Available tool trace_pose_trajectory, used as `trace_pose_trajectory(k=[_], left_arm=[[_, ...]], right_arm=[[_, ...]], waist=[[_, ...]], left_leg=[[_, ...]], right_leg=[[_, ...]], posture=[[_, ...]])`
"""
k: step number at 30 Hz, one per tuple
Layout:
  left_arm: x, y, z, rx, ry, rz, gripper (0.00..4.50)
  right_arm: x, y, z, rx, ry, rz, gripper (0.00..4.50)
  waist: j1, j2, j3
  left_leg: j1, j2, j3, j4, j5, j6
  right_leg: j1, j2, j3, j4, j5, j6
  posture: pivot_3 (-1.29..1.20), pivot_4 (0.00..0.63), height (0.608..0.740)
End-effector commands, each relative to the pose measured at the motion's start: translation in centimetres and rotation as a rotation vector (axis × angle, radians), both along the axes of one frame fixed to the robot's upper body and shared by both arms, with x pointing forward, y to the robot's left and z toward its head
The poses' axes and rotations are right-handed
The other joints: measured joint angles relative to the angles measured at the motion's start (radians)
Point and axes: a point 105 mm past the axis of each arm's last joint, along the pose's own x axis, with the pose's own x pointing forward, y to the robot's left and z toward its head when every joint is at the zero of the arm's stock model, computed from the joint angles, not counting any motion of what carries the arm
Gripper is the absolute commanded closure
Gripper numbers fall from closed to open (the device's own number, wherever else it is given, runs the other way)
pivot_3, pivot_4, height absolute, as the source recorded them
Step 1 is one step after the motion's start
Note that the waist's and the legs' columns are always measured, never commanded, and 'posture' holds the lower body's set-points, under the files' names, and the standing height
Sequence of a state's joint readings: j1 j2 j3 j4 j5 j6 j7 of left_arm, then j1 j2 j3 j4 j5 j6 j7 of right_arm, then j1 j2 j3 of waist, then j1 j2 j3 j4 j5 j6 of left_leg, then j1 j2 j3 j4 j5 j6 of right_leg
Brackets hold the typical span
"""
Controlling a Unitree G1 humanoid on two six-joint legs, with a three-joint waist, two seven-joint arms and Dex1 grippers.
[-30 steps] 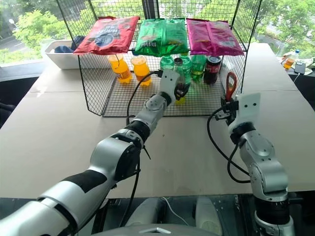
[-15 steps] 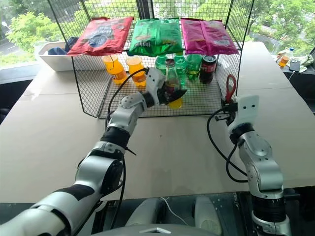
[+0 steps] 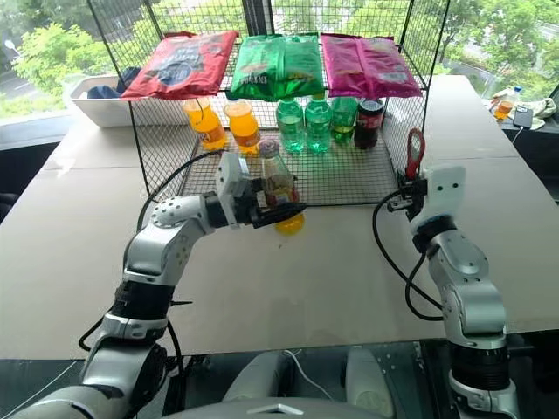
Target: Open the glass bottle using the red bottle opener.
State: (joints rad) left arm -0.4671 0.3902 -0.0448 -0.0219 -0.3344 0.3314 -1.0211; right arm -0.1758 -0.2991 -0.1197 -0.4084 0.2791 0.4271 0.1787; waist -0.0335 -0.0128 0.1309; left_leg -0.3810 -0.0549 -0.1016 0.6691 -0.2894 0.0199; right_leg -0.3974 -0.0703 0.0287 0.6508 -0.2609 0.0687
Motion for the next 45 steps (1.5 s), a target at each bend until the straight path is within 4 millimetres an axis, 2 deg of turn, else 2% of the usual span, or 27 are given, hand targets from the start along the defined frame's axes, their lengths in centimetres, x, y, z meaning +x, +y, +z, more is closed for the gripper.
trace_pose_trajectory(k=[1,6,12,14,16,22,27,45], left_arm=[[-0.8,-0.2,1.3,-0.005,-0.126,-0.014,1.64],[-0.9,0.7,-0.4,0.010,-0.115,0.044,1.64],[-0.6,1.0,-0.7,-0.040,-0.098,0.087,1.64],[-0.8,0.9,-0.9,-0.045,-0.088,0.078,0.63],[-1.1,0.8,-1.1,-0.049,-0.075,0.065,0.02],[-1.5,0.9,-0.8,-0.097,-0.060,0.059,0.02],[-1.8,1.1,1.1,-0.212,-0.134,0.072,0.02],[-2.7,0.4,1.9,-0.312,-0.180,0.066,0.02]], right_arm=[[-0.1,0.0,1.5,-0.007,-0.064,0.004,4.50],[0.0,-0.2,1.7,-0.010,-0.071,0.007,4.50],[0.4,-0.2,2.2,0.025,-0.083,0.009,4.50],[0.5,-0.1,2.3,0.026,-0.085,0.010,4.50],[0.5,-0.1,2.4,0.028,-0.086,0.011,4.50],[0.5,-0.1,2.3,0.030,-0.082,0.014,4.50],[0.6,0.2,2.2,0.030,-0.078,0.024,4.50],[1.1,0.6,2.1,0.028,-0.073,0.047,4.50]], waist=[[0.002,0.000,0.000],[0.013,0.000,0.000],[0.021,0.000,0.000],[0.020,0.000,0.000],[0.020,0.000,0.000],[0.019,0.000,0.000],[0.019,0.000,0.000],[0.020,0.000,0.000]], left_leg=[[0.000,0.000,0.000,0.000,0.000,0.000],[0.000,0.000,0.001,0.000,0.000,0.000],[0.000,0.000,0.001,0.000,0.000,0.000],[0.000,0.000,0.001,0.000,0.000,0.000],[0.000,0.000,0.001,0.000,0.000,0.000],[0.000,0.000,0.001,0.000,0.000,0.000],[0.000,0.000,0.001,0.000,0.000,0.000],[0.000,0.000,0.001,0.000,0.000,0.000]], right_leg=[[0.000,0.000,0.000,0.000,0.000,0.000],[0.000,0.000,0.001,-0.001,0.000,0.000],[0.000,0.000,0.000,0.000,0.000,0.000],[0.000,0.000,0.000,0.000,0.000,0.000],[0.000,0.000,0.000,-0.001,0.000,0.000],[0.000,0.000,0.001,0.000,0.000,0.000],[0.000,0.000,0.001,0.000,0.000,0.000],[0.000,0.000,0.001,-0.001,0.000,0.000]], posture=[[0.00,0.150,0.740],[0.00,0.150,0.740],[0.00,0.150,0.740],[0.00,0.150,0.740],[0.00,0.150,0.740],[0.00,0.150,0.740],[0.00,0.150,0.740],[0.00,0.150,0.740]])
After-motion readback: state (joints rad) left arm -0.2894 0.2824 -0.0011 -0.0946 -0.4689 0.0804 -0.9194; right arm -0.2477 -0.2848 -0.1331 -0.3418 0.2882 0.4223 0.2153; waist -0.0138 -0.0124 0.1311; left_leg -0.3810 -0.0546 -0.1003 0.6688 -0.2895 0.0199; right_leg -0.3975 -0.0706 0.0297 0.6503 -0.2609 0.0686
